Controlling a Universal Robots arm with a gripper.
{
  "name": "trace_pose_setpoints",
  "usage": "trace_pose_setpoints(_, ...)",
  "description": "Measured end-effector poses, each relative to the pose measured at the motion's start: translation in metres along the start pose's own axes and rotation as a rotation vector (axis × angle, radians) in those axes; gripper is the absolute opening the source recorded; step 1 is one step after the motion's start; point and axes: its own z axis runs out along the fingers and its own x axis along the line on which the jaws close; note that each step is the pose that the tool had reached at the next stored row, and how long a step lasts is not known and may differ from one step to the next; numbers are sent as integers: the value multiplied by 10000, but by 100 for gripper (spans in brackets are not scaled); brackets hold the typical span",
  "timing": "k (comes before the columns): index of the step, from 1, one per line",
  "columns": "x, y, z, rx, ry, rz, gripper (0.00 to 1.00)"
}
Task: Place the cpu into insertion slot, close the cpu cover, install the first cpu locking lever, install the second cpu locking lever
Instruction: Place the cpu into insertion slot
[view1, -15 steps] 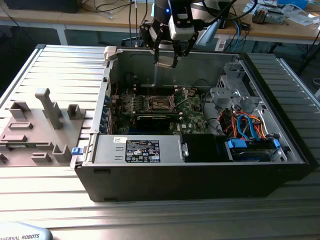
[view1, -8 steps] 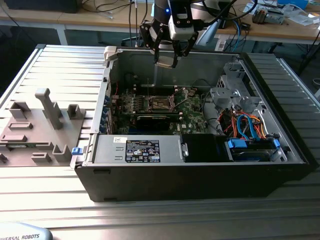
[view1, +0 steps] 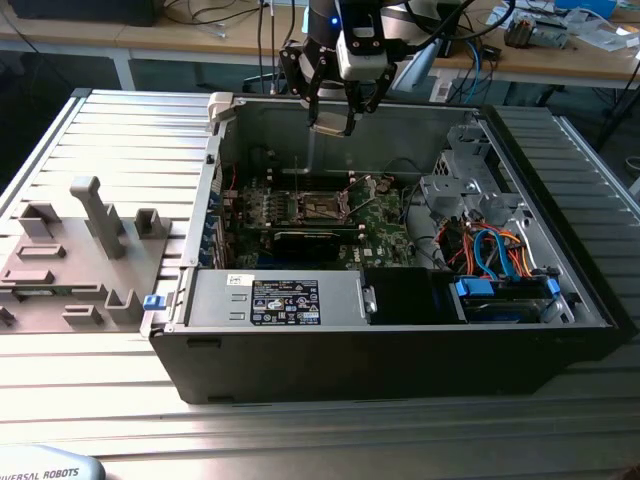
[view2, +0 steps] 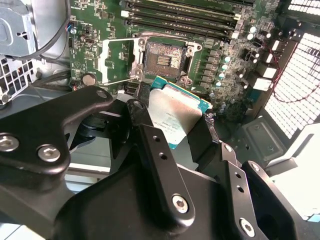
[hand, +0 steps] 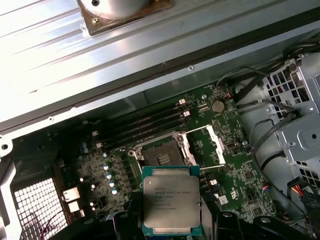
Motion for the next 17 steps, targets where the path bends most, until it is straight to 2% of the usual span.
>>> trace_pose_setpoints(17,0,0,1,2,-15,229,54)
